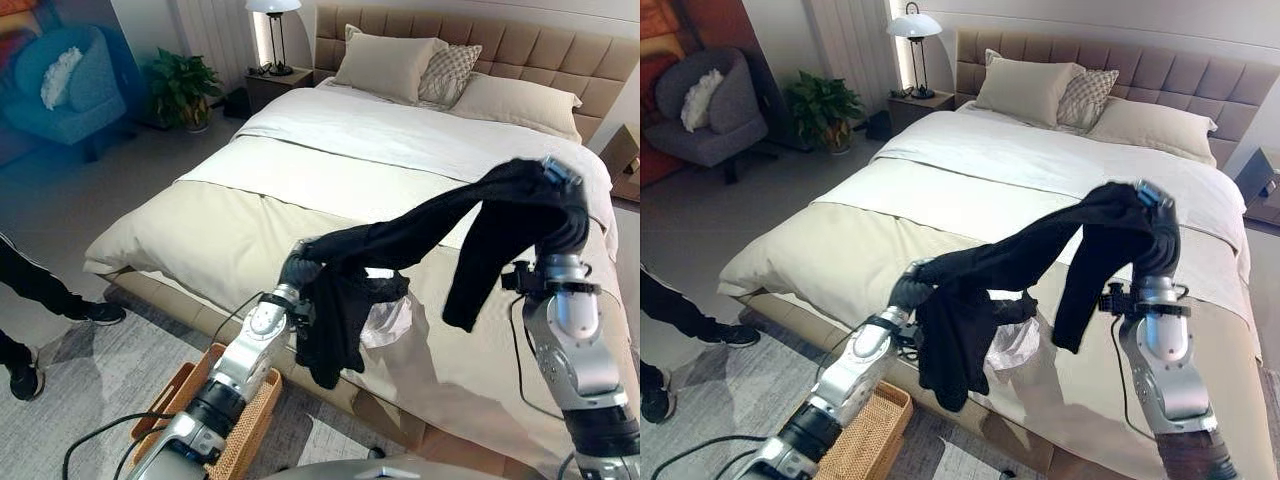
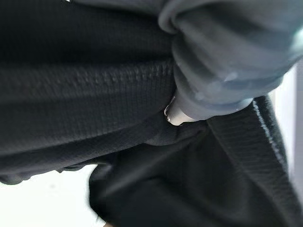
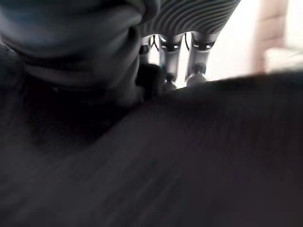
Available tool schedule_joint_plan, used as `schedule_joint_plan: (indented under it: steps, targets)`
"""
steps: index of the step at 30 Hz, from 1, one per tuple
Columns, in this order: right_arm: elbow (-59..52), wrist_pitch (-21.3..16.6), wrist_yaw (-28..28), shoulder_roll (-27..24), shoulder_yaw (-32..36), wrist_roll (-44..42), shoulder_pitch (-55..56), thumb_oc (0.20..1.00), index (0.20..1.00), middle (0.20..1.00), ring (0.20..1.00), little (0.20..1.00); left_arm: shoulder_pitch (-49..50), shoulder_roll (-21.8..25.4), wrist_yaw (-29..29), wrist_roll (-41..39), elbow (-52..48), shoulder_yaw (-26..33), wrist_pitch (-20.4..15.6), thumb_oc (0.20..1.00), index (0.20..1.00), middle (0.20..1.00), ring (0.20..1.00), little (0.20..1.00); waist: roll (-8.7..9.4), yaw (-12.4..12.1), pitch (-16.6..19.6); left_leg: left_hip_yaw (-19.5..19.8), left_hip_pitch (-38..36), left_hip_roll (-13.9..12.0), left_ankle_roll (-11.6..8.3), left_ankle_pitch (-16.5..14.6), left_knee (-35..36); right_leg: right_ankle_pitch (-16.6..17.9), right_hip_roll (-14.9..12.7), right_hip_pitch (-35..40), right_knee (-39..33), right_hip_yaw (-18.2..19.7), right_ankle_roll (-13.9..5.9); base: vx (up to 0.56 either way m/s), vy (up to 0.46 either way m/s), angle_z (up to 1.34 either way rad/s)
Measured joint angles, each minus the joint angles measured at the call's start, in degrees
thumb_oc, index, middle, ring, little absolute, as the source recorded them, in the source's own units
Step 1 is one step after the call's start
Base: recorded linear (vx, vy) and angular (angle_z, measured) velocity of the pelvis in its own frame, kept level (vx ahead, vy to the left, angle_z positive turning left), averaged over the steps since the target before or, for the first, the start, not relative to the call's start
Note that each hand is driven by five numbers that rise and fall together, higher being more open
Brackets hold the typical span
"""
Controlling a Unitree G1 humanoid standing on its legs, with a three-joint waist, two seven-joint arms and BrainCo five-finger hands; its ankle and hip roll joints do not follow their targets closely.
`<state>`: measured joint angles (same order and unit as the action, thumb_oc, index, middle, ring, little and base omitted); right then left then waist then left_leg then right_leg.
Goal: Pick up clothes into the bucket
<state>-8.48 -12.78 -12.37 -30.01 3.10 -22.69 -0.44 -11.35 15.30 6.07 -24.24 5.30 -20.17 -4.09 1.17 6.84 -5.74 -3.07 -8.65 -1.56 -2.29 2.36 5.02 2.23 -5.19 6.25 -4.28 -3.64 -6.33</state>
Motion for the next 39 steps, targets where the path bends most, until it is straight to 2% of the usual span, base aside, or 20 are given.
schedule_joint_plan:
  steps: [1,4,11,16,17,18,22,26,31,33,34,35,36,39]
  targets:
    - [3.2,1.3,0.4,0.7,0.4,0.3,1.5,1.000,1.000,1.000,1.000,1.000,0.7,0.0,0.1,-0.1,-1.4,2.1,-0.5,0.200,0.200,0.200,0.200,0.200,-0.17,-0.3,-0.1,0.0,0.0,0.0,0.00,0.0,0.0,0.0,0.0,0.0,0.0,0.0,0.05,0.03,-0.011,0.00]
    - [7.8,3.3,1.3,2.6,0.7,0.6,3.5,1.000,1.000,1.000,1.000,1.000,1.6,-0.2,0.2,-0.2,-3.2,6.1,-1.4,0.200,0.200,0.200,0.200,0.200,-0.61,-0.5,-0.3,0.0,0.0,0.0,-0.06,-0.1,0.0,0.0,0.0,0.2,-0.1,0.0,0.06,0.00,0.000,0.00]
    - [18.0,5.2,4.6,6.0,0.5,4.2,5.0,1.000,1.000,1.000,1.000,1.000,2.2,-0.3,1.6,-2.5,-9.2,15.0,-3.2,0.200,0.200,0.200,0.200,0.200,-1.03,-1.5,-0.4,0.3,-0.8,-0.1,-0.31,-0.2,0.0,-0.1,0.1,1.6,-0.8,-0.5,0.11,0.00,0.000,0.02]
    - [29.1,6.3,6.8,8.0,-2.6,4.2,5.4,1.000,1.000,1.000,1.000,1.000,1.8,-0.1,4.3,-4.1,-14.0,20.9,-6.5,0.200,0.200,0.200,0.200,0.200,-1.17,-1.8,-0.4,1.1,-0.7,0.0,-0.30,-0.2,0.0,0.0,-0.1,1.8,-0.8,-1.3,0.26,0.01,0.004,0.07]
    - [30.3,6.3,6.9,8.2,-3.2,4.2,5.3,1.000,1.000,1.000,1.000,1.000,1.6,0.0,4.6,-4.1,-14.5,21.3,-6.7,0.219,0.219,0.219,0.219,0.219,-1.21,-1.8,-0.4,1.3,-0.7,0.0,-0.30,-0.2,0.0,0.0,-0.1,1.9,-0.8,-1.5,0.26,0.00,0.010,0.14]
    - [32.7,6.4,7.2,8.7,-3.9,4.1,5.3,1.000,1.000,1.000,1.000,1.000,1.1,0.1,5.2,-4.1,-15.3,21.9,-7.0,0.275,0.275,0.275,0.275,0.275,-1.17,-1.9,-0.3,1.6,-0.8,0.0,-0.30,-0.2,0.0,0.0,-0.1,2.1,-0.8,-1.7,0.27,0.02,0.008,0.10]
    - [48.0,6.6,9.5,9.4,-6.8,4.3,3.6,1.000,1.000,1.000,1.000,1.000,-1.6,3.5,6.1,-4.0,-15.5,23.2,-8.7,0.200,0.200,0.200,0.200,0.200,-1.44,-3.6,-0.2,2.0,-0.8,0.0,-0.33,-0.2,0.0,-0.1,-0.1,2.5,-0.8,-2.2,0.40,-0.01,0.003,0.06]
    - [57.8,7.4,10.8,10.8,-9.4,5.9,3.7,1.000,1.000,1.000,1.000,1.000,-2.3,6.1,7.4,-3.9,-17.8,26.8,-10.4,0.200,0.200,0.200,0.200,0.200,-1.67,-3.5,0.0,3.0,-0.7,0.0,-0.32,-0.2,0.0,-0.3,-0.1,2.7,-0.8,-3.2,0.45,0.01,0.005,0.12]
    - [68.7,7.7,12.2,12.8,-9.9,6.8,4.3,1.000,1.000,1.000,1.000,1.000,-5.1,10.1,8.2,-3.5,-19.9,27.4,-12.4,0.200,0.200,0.200,0.200,0.200,-2.19,-4.7,0.2,3.4,-0.5,0.1,-0.33,-0.2,0.0,-0.3,-0.2,2.8,-0.8,-3.7,0.46,-0.01,0.007,0.06]
    - [69.0,7.8,12.3,13.4,-9.9,6.8,5.7,1.000,1.000,1.000,1.000,1.000,-5.6,11.4,8.9,-3.5,-20.2,29.2,-13.8,0.332,0.332,0.332,0.332,0.332,-2.55,-4.6,0.5,3.9,-0.1,0.1,-0.34,-0.2,0.0,-0.4,-0.2,2.7,-0.8,-4.1,0.42,-0.01,0.010,0.11]
    - [69.3,7.7,12.3,13.5,-9.9,7.0,6.3,1.000,1.000,1.000,1.000,1.000,-5.9,11.4,9.5,-3.4,-20.3,29.8,-14.3,0.344,0.344,0.344,0.344,0.344,-2.73,-4.5,0.5,4.1,0.1,0.2,-0.34,-0.2,0.0,-0.4,-0.3,2.6,-0.8,-4.4,0.42,0.00,0.011,0.13]
    - [70.7,7.5,12.3,13.6,-10.1,8.2,7.0,1.000,1.000,1.000,1.000,1.000,-5.9,11.9,10.3,-3.2,-21.3,30.8,-14.8,0.310,0.310,0.310,0.310,0.310,-2.92,-4.5,0.6,4.3,0.4,0.3,-0.36,-0.2,0.0,-0.4,-0.4,2.6,-0.8,-4.7,0.42,0.00,0.006,0.10]
    - [71.1,7.4,12.2,13.6,-10.1,9.1,7.2,1.000,1.000,1.000,1.000,1.000,-5.5,13.2,10.6,-2.1,-21.3,31.1,-15.1,0.200,0.200,0.200,0.200,0.200,-3.00,-4.5,0.5,4.5,0.4,0.3,-0.35,-0.1,0.0,-0.4,-0.4,2.6,-0.8,-4.8,0.42,0.00,0.003,0.08]
    - [72.1,7.4,12.2,13.3,-10.6,12.0,8.8,1.000,1.000,1.000,1.000,1.000,-4.8,16.9,12.2,0.7,-21.3,35.5,-16.3,0.200,0.200,0.200,0.200,0.200,-3.08,-4.8,0.5,4.8,0.4,0.3,-0.40,-0.2,0.0,-0.6,-0.4,2.6,-0.8,-5.0,0.43,0.00,-0.001,0.06]
